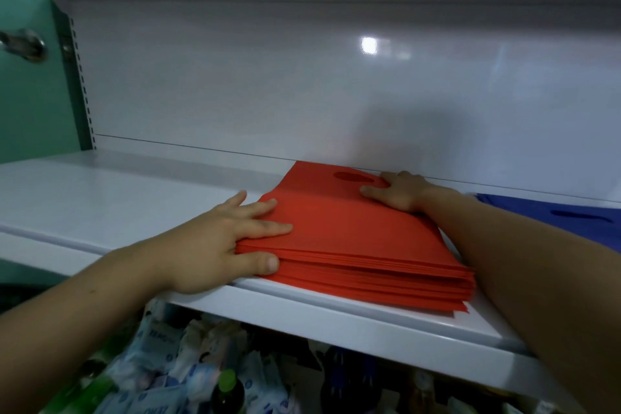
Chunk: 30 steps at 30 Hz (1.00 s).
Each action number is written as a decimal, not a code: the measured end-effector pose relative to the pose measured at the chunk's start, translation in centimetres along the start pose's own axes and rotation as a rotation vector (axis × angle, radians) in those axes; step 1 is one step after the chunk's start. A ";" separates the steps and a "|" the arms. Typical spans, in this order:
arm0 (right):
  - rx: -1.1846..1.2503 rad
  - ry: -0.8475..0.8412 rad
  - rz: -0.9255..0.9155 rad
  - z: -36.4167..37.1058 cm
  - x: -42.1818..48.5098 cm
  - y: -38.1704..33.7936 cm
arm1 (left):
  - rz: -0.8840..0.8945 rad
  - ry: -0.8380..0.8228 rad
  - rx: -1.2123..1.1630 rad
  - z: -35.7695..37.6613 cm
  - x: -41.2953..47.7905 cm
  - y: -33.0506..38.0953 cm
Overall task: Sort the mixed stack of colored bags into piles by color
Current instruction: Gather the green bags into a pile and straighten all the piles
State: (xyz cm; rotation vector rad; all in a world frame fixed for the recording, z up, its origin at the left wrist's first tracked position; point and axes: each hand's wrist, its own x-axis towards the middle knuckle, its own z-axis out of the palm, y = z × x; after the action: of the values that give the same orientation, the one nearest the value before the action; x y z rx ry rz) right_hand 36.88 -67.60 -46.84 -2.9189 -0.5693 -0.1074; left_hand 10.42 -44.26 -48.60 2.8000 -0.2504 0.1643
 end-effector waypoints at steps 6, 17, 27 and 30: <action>0.036 0.030 0.001 0.1 0.1 0.3 | 0.007 -0.012 -0.085 -0.4 0.1 0.4; -0.076 0.082 -0.005 -2.1 -1.7 -0.7 | -0.020 0.113 -0.141 0.2 0.1 0.1; -0.129 -0.080 -0.190 -2.0 -9.4 -2.2 | -0.021 0.064 -0.134 -0.9 -0.2 0.4; -0.124 0.095 -0.179 -2.1 -11.3 -2.5 | -0.104 0.077 -0.278 -2.6 1.3 0.7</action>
State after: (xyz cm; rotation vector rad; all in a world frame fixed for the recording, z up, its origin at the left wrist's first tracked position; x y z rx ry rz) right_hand 25.41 -69.81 -45.56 -2.9548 -0.8343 -0.3123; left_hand 11.31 -44.25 -45.71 2.5176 -0.1003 0.1968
